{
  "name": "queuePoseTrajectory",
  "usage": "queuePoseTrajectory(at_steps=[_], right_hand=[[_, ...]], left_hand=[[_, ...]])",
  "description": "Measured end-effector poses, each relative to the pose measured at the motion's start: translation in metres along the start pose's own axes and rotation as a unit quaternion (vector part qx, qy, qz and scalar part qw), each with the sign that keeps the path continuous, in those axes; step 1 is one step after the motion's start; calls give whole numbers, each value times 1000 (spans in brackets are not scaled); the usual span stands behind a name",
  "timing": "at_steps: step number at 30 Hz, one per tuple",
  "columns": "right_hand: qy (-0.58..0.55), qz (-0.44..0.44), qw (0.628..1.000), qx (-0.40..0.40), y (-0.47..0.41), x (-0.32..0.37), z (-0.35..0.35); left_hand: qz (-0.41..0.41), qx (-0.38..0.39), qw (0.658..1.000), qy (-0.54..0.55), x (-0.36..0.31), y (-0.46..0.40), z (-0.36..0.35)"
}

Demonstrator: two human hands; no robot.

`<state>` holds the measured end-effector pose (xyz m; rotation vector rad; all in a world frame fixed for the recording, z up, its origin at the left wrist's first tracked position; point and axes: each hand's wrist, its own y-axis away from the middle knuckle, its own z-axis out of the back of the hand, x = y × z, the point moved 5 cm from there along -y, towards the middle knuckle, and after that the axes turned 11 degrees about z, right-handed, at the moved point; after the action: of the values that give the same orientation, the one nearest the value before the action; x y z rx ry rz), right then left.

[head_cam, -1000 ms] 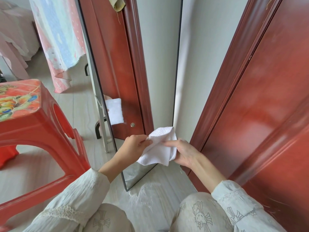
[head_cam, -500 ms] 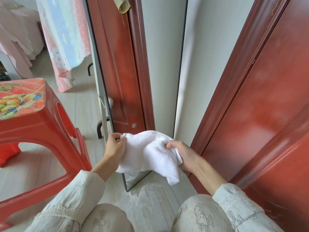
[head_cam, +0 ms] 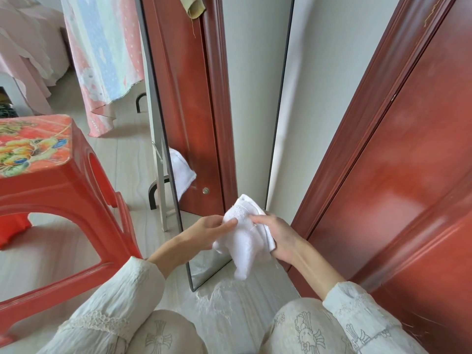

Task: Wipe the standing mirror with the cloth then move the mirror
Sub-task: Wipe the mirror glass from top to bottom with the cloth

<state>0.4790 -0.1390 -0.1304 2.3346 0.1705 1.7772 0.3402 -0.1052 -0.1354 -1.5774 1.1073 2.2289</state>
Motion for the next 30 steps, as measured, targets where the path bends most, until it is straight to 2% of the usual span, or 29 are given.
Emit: queuePoseTrajectory(at_steps=[4,7,10,12,15,18,21,24,27,30], right_hand=[[123,51,988,-73,-1,2,8],[226,90,962,-123,-3,3,18],[291,157,930,-158,-5,8,24],[311,198,924,-103,-4,10,16],[313,133,940,31,-10,-9,-2],[259,57,963,39,-19,-31,0],[219,29,975,37,-28,-42,8],[203,-8,978,50,-34,-53,11],[180,-48,981,48,-44,-66,18],[117,-83,990,14,-53,-79,31]], left_hand=[[12,-54,998,-13,7,-8,10],[21,-55,998,-16,11,-10,11],[28,-79,996,25,10,-11,13],[32,-93,993,72,9,-11,14],[31,-52,979,195,9,-13,11],[20,-52,975,215,7,-14,7],[-9,-157,984,81,7,-18,14],[-66,-266,956,-101,4,-21,29],[-128,-263,941,-173,3,-28,28],[-148,-254,923,-248,7,-42,15]])
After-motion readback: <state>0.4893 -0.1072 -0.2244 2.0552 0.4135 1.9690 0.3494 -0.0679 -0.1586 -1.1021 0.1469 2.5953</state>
